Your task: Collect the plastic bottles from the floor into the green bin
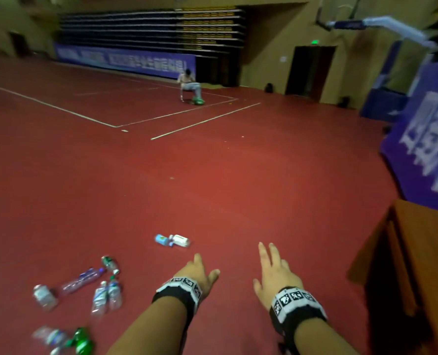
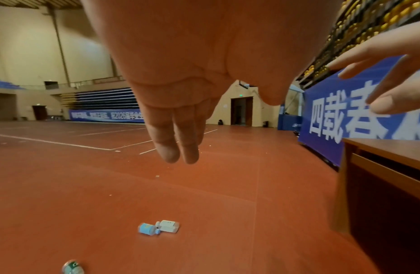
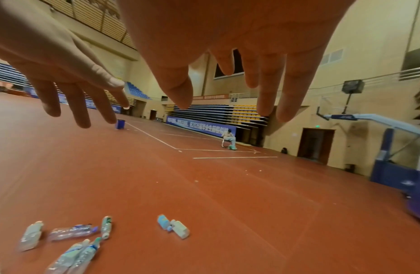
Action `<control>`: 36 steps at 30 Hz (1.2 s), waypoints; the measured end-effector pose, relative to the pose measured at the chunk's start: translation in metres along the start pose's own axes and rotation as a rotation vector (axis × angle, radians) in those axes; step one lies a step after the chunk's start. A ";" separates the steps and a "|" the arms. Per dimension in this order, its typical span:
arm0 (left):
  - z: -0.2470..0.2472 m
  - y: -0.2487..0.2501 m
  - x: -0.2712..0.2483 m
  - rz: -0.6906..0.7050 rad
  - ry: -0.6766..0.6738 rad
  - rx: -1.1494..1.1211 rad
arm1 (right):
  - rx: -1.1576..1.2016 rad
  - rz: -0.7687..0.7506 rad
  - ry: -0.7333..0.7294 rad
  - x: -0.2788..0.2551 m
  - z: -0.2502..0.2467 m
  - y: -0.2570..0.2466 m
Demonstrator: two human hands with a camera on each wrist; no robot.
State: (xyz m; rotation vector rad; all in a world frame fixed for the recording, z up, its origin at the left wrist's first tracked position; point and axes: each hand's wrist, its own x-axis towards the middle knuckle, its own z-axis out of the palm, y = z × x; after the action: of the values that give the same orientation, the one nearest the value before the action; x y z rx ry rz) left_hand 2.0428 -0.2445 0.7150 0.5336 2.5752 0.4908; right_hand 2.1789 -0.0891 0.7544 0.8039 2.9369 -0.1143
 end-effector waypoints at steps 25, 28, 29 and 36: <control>-0.236 -0.089 0.393 -0.265 0.231 0.180 | -0.009 -0.518 -0.092 0.515 -0.005 -0.205; -0.265 -0.108 0.452 -0.246 0.219 0.194 | -0.023 -0.513 -0.074 0.572 -0.011 -0.239; -0.276 -0.113 0.474 -0.233 0.217 0.199 | -0.023 -0.501 -0.065 0.591 -0.012 -0.248; -0.327 -0.151 0.609 -0.159 0.104 0.233 | 0.024 -0.329 -0.099 0.699 -0.003 -0.289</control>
State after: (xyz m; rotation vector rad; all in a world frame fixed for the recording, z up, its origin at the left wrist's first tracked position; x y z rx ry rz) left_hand 1.3385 -0.1831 0.7008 0.3842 2.7647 0.1688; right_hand 1.4318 0.0156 0.6934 0.3011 2.9494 -0.2055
